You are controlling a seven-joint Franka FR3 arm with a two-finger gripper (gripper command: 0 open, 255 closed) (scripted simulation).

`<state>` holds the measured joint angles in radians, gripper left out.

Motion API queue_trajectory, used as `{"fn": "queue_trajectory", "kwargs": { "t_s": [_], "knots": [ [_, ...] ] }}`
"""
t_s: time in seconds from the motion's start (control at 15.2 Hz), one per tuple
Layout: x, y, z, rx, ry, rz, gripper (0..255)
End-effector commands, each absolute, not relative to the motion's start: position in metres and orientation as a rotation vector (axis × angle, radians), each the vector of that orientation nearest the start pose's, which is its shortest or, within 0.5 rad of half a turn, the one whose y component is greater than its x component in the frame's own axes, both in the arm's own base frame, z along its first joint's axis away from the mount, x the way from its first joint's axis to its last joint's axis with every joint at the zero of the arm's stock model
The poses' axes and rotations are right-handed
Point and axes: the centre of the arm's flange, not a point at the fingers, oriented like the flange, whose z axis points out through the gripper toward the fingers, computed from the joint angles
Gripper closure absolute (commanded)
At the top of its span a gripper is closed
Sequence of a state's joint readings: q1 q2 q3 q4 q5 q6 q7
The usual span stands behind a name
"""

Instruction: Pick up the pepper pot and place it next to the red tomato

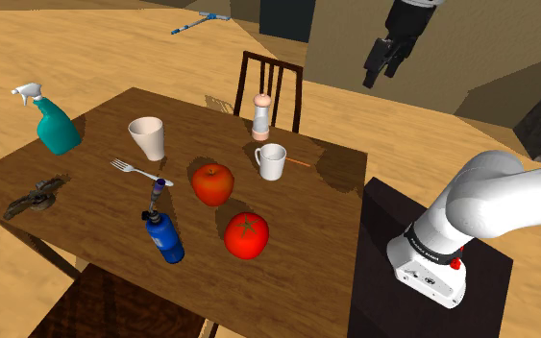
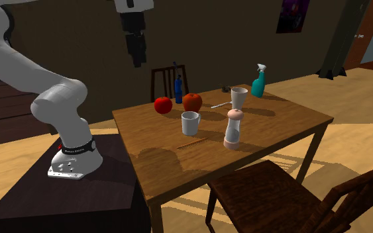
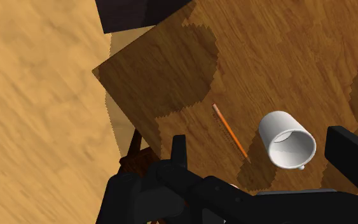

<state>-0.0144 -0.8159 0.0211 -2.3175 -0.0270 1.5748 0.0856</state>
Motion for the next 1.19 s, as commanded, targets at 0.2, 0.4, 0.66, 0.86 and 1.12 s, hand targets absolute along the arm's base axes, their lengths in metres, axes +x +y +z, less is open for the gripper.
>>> {"fn": "queue_trajectory", "kwargs": {
  "t_s": [0.2, 0.4, 0.66, 0.86, 1.12],
  "knots": [
    [0.334, -0.003, 0.600, -3.173, 0.106, -0.121, 0],
    [0.369, -0.007, 0.582, -3.169, 0.077, -0.123, 0],
    [0.416, -0.012, 0.559, -3.164, 0.037, -0.126, 0],
    [0.451, -0.014, 0.541, -3.160, 0.007, -0.128, 0],
    [0.498, -0.016, 0.517, -3.155, -0.032, -0.131, 0]
  ]
}}
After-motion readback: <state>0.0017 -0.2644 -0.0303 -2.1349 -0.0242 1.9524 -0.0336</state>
